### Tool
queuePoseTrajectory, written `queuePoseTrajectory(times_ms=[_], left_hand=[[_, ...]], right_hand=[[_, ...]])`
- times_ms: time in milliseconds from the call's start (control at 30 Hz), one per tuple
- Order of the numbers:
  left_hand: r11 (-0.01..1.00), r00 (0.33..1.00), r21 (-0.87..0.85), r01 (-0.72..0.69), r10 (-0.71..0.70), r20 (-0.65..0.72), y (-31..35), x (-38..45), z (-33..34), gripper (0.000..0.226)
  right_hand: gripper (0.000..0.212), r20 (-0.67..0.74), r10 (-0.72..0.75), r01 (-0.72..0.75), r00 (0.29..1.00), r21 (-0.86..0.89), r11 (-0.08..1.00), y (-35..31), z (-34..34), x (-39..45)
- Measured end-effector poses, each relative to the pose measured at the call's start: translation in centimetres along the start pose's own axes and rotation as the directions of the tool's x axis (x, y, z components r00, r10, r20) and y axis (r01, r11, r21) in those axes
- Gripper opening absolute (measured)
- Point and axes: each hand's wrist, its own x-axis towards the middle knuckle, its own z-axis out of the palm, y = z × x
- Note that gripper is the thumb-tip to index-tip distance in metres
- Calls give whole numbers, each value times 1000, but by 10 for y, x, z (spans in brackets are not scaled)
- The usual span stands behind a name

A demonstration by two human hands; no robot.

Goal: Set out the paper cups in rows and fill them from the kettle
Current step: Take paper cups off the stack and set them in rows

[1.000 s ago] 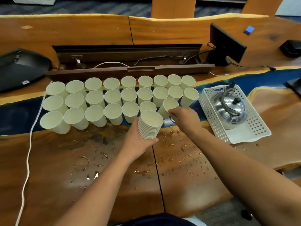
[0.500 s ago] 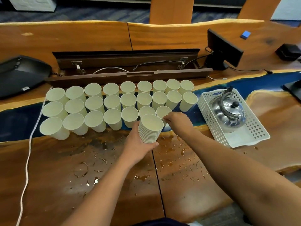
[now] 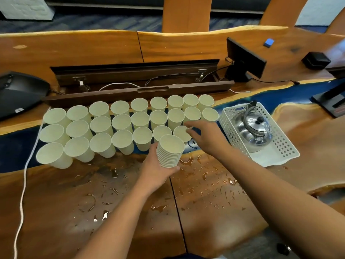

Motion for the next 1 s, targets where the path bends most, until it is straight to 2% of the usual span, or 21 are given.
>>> queuePoseTrajectory(times_ms=[100,133,200,267,367,500,633,800,1000], left_hand=[[1000,1000,16,-17,17,1,2,2,5,88],[999,1000,30,-26,26,1,4,2,6,88],[998,999,40,-39,39,6,7,4,10,89],[998,999,39,-46,46,19,10,6,14,92],[997,997,45,-57,54,47,13,10,22,94],[997,995,45,-55,51,80,12,10,34,92],[997,995,72,-27,20,94,9,9,45,90],[997,995,76,-20,12,103,12,11,47,93],[991,992,102,-89,79,99,27,17,40,88]], right_hand=[[24,-35,-115,119,993,112,987,-18,-28,-17],[23,10,-164,162,986,111,981,-22,-35,-22],[26,186,-224,215,957,67,974,-27,-45,-30],[30,350,-216,241,911,-27,970,-27,-48,-34],[32,443,-176,282,879,-185,942,-24,-49,-38],[32,452,-147,287,880,-258,923,-20,-50,-45],[30,441,-193,339,877,-283,897,-13,-47,-53],[26,343,-232,338,910,-289,896,-8,-49,-53],[20,187,-337,380,923,-292,878,-6,-64,-48]])
